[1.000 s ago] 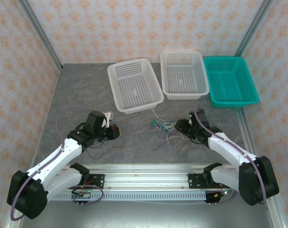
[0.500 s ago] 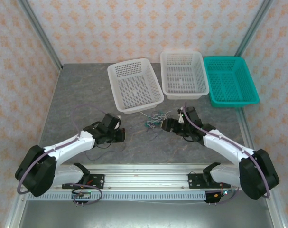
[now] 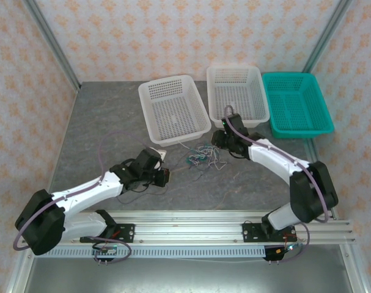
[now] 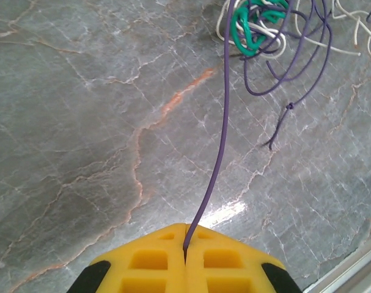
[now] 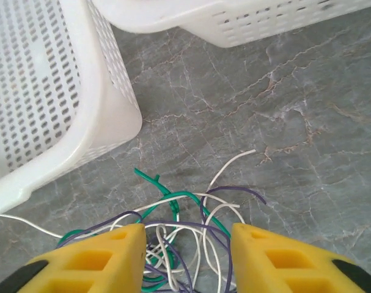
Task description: Untangle the cables
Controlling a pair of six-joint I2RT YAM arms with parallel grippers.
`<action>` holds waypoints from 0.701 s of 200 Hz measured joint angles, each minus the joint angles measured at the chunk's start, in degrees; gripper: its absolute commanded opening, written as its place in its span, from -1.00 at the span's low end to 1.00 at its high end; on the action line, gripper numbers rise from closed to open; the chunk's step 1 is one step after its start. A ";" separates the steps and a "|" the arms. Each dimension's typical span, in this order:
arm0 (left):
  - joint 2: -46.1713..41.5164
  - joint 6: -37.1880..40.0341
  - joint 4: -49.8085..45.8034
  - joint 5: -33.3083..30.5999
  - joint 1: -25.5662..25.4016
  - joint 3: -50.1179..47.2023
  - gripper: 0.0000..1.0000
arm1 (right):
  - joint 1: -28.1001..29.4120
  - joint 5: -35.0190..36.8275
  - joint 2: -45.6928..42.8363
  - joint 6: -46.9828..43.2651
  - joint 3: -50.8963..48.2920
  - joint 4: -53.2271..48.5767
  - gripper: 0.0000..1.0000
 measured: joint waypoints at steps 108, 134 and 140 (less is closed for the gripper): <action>-0.13 -0.11 -0.07 -3.26 -0.04 0.00 -1.00 | 2.49 -3.98 12.52 -8.00 5.01 -3.43 -1.00; -2.95 -1.18 -2.64 -7.58 -0.09 0.04 -1.00 | 2.49 -1.03 13.31 -6.12 5.03 -3.91 -1.00; -4.20 -1.64 -4.15 -9.57 -0.11 0.13 -1.00 | 2.38 0.57 13.22 -5.35 5.03 -4.31 -1.00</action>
